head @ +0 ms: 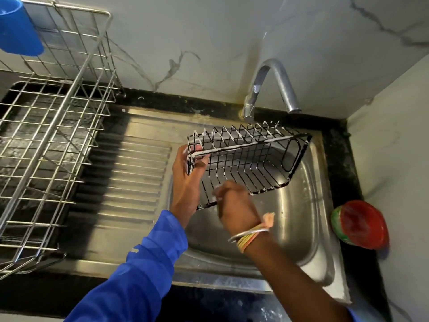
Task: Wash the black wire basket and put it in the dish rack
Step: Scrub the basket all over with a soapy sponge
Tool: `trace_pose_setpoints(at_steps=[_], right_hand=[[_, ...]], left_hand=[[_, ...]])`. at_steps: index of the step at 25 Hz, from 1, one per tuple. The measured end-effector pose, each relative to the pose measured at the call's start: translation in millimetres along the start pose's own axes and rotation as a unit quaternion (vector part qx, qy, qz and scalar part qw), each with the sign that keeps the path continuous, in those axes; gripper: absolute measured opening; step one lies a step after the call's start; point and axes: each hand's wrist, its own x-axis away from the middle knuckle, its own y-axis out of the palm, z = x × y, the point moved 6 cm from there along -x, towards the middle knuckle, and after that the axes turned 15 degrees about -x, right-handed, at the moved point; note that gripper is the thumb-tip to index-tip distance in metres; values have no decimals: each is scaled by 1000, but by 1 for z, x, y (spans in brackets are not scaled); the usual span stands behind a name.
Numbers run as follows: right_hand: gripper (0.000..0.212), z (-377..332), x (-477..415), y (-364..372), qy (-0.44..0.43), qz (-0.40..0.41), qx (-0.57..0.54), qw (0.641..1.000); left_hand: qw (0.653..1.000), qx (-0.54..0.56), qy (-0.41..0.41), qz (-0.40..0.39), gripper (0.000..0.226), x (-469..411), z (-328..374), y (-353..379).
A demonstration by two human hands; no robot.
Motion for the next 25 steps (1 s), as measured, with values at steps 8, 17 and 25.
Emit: trace_pose_setpoints(at_steps=[8, 17, 25], right_hand=[[24, 58, -30, -66, 116, 110, -4, 987], [17, 74, -34, -75, 125, 119, -37, 984], [16, 60, -43, -54, 90, 46, 8, 995]], left_hand=[[1000, 11, -3, -11, 50, 4, -3, -3], [999, -15, 3, -29, 46, 7, 0, -7], [998, -30, 17, -46, 41, 9, 1, -2]])
